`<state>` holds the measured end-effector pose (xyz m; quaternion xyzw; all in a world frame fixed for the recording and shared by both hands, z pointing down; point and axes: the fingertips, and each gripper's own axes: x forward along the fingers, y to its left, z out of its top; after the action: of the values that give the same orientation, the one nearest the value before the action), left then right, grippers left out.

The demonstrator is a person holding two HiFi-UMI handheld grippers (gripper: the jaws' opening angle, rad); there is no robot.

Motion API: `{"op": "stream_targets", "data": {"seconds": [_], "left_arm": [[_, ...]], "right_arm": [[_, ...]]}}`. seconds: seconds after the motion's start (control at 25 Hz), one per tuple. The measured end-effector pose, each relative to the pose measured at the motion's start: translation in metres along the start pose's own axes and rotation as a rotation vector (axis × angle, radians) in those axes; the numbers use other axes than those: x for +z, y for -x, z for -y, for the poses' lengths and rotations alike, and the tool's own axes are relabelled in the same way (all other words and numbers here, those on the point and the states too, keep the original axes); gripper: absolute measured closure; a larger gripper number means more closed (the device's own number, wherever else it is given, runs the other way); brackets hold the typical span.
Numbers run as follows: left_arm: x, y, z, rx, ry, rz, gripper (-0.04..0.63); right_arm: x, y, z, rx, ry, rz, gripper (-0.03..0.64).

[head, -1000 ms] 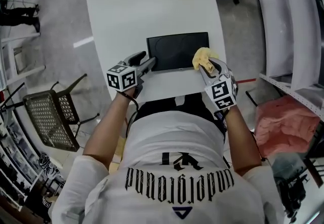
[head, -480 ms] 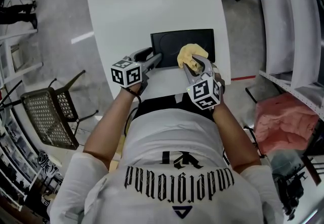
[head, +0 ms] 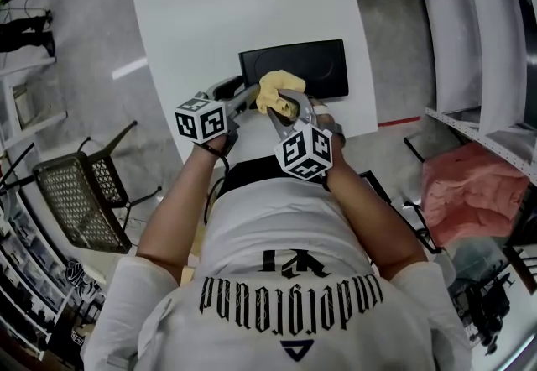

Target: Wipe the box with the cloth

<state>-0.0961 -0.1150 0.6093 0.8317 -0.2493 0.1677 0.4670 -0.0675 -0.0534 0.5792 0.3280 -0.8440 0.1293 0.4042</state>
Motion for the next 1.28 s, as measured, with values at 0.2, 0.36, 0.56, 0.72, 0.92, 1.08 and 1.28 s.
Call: {"op": "stream_targets", "data": {"seconds": [0.2, 0.36, 0.56, 0.72, 0.92, 1.08, 1.28], "left_arm": [[-0.001, 0.000, 0.001, 0.002, -0.011, -0.005, 0.359], [-0.001, 0.001, 0.001, 0.000, -0.021, -0.009, 0.359], [-0.002, -0.001, 0.002, -0.004, -0.041, -0.031, 0.356], [-0.002, -0.002, 0.001, -0.005, -0.050, -0.046, 0.356], [-0.002, -0.004, 0.002, -0.015, -0.057, -0.059, 0.353], [-0.002, -0.004, 0.004, -0.020, -0.063, -0.070, 0.351], [-0.002, -0.004, 0.002, -0.020, -0.064, -0.073, 0.350]], "right_arm": [[-0.058, 0.044, 0.049, -0.104, -0.065, -0.073, 0.494], [-0.092, 0.072, 0.078, -0.169, -0.104, -0.122, 0.494], [-0.085, 0.064, 0.093, -0.173, -0.088, -0.120, 0.492], [-0.066, 0.045, 0.137, -0.204, -0.083, -0.106, 0.493], [-0.038, 0.025, 0.176, -0.209, -0.130, -0.073, 0.494], [-0.020, 0.009, 0.145, -0.131, -0.152, -0.058, 0.497], [0.034, -0.040, 0.078, 0.008, -0.036, -0.032, 0.497]]}}
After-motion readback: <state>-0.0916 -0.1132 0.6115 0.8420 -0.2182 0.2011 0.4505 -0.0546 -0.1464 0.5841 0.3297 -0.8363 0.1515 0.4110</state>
